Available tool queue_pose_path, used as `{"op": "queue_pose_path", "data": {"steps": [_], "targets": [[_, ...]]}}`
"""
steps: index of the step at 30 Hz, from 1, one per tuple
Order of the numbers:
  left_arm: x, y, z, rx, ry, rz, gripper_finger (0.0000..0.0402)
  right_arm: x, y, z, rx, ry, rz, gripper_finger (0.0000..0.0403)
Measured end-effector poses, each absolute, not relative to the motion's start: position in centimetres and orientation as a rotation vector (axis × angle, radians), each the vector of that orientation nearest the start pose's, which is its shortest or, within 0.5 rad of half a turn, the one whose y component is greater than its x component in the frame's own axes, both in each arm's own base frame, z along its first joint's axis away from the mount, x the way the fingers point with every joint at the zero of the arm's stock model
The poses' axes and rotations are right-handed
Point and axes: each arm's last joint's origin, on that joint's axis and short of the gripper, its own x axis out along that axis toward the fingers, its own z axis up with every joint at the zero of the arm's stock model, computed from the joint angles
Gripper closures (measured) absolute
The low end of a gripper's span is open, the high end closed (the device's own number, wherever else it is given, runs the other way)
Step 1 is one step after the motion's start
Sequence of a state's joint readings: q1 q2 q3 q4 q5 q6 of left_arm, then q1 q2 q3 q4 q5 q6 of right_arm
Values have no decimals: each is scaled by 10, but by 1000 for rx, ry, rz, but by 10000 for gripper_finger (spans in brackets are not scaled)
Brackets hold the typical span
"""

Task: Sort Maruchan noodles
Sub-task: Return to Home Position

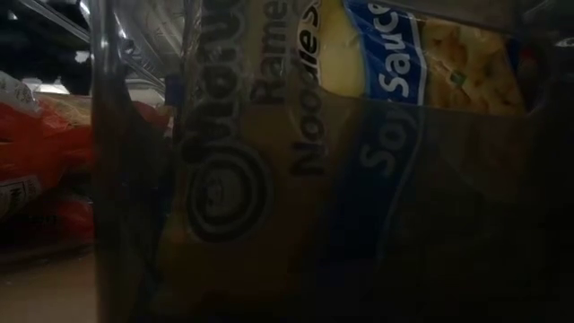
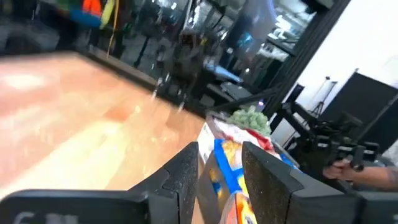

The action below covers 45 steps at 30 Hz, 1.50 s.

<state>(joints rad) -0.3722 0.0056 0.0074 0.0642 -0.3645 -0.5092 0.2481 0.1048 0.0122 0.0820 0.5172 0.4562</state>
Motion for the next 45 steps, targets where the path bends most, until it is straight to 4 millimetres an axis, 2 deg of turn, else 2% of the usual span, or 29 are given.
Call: {"op": "queue_pose_path", "data": {"steps": [12,45], "targets": [[93,-24,172,-377,-68,25,285,108,12,153,452,80,-309,210],[93,-24,172,-380,-66,15,285,109,14,152,460,102,-267,210]]}}
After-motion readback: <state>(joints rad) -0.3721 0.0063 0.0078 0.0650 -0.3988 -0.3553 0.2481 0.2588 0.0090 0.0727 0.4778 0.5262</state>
